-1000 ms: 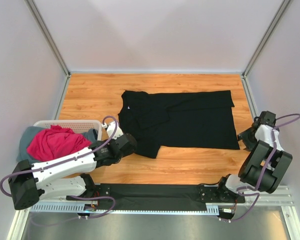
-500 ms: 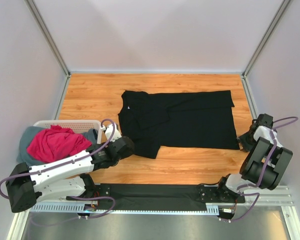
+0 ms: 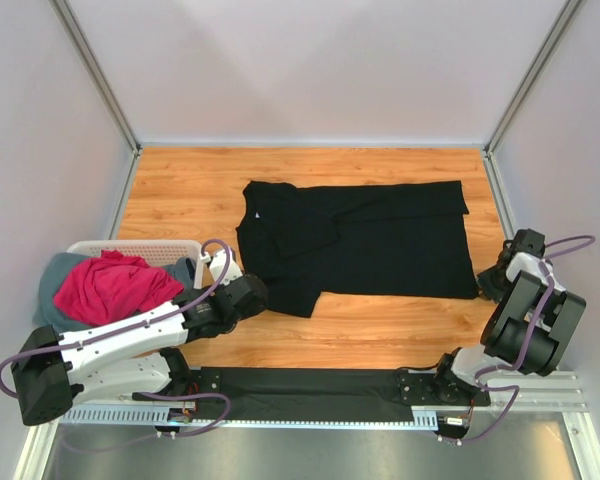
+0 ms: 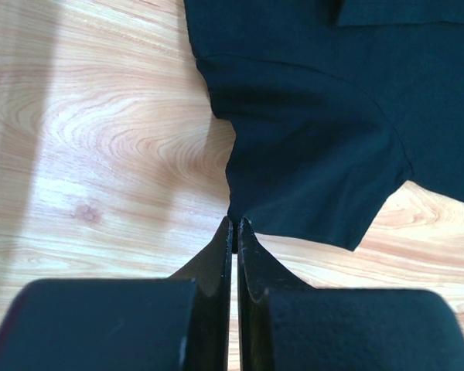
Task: Fold and stack the t-shirts
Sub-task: Fold the tshirt
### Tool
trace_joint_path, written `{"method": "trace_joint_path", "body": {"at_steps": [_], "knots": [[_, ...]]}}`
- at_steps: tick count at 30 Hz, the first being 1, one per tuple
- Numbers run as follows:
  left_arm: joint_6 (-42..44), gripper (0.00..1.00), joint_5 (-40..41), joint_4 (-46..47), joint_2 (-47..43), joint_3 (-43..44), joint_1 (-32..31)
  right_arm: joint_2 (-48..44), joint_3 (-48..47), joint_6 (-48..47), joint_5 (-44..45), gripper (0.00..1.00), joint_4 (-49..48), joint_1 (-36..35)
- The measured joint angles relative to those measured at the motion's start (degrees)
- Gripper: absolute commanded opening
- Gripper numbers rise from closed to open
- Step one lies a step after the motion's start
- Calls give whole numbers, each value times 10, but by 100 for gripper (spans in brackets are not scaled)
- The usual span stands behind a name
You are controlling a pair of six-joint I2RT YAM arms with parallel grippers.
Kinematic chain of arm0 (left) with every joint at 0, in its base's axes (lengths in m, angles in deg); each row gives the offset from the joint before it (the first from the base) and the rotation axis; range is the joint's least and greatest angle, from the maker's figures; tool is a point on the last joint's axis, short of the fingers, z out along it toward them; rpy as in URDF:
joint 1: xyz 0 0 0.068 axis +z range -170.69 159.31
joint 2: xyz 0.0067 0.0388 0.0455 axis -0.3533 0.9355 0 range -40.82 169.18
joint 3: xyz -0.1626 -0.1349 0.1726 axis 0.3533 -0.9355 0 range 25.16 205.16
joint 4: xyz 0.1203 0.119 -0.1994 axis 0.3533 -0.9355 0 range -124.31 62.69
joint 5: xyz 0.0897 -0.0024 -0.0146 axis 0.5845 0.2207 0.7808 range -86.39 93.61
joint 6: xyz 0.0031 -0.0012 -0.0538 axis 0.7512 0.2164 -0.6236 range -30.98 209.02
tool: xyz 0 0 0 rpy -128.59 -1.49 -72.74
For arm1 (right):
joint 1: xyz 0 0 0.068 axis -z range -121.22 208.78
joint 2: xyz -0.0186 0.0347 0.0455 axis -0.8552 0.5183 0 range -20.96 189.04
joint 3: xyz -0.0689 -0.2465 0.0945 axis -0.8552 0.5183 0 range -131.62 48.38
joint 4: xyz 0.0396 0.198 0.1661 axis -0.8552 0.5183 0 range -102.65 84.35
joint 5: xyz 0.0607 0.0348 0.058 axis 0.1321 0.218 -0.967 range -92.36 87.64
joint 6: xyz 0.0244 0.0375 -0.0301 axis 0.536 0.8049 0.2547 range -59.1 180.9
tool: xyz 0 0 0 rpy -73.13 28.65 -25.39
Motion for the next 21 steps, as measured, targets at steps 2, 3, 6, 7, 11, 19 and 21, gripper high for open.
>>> {"method": "trace_joint_path", "body": {"at_steps": [2,3,6,7,11,19,21], "knots": [[0,0,0,0,0,0,0,0,0,2,-4,1,-5,0],[0,0,1,0,0,0,1,0,0,2,-4,1,-5,0],[4,0,7,-4,0,3,6,2,-4,2,-7,0,0,0],[7,0,10,-7,1,7,9,4,-7,1,-7,0,2,0],[31,0,27,-19,14,55,26,10,-28,-2,-10,0,18,0],[127,0,86,-4,66,189,59,43,-122,-5,-45,0,40,0],[159,0,94,10,83,210,65,52,-146,-3,-55,1,41,0]]}}
